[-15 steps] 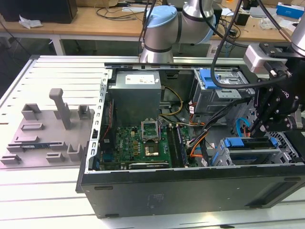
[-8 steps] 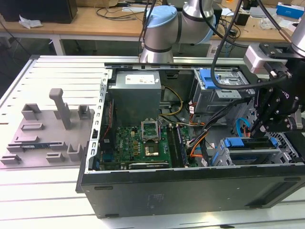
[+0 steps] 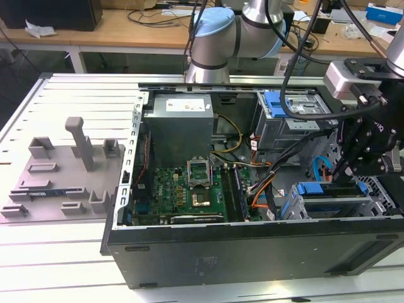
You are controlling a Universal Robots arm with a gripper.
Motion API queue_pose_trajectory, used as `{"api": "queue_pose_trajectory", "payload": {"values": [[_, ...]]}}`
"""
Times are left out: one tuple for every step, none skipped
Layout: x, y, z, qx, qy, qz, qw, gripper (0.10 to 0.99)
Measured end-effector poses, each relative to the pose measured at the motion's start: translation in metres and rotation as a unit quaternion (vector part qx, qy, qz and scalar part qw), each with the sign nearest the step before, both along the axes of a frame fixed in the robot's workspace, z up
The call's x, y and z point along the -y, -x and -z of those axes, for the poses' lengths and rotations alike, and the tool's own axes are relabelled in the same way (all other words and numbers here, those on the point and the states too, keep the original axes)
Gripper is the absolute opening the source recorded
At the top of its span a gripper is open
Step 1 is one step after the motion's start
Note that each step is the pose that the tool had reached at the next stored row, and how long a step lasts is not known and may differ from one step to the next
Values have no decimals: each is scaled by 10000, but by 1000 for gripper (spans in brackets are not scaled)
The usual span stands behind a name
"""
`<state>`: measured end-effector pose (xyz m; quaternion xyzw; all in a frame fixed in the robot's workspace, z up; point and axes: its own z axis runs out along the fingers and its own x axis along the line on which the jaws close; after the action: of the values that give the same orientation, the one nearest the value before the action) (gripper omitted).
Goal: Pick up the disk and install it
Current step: 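Insert the second disk wire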
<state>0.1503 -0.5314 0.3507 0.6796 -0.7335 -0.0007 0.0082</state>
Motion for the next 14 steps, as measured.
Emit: {"api": "queue_pose_trajectory", "payload": {"values": [[0,0,4,0,0,-1,10000,161],[0,-1,9,0,1,-3,10000,161],[0,-2,14,0,1,-5,10000,161],[0,-3,20,0,3,-10,10000,161],[0,-3,24,0,4,-13,10000,161],[0,-4,27,0,5,-17,10000,161],[0,-6,35,0,7,-26,10000,161],[0,-7,40,0,9,-39,10000,161],[0,-7,46,0,10,-50,10000,161],[0,-8,52,0,12,-64,10000,161],[0,-8,60,0,14,-81,10000,161],[0,-8,67,0,16,-95,10000,161],[0,-8,72,0,17,-104,9999,161],[0,-8,84,0,20,-128,9999,161]]}}
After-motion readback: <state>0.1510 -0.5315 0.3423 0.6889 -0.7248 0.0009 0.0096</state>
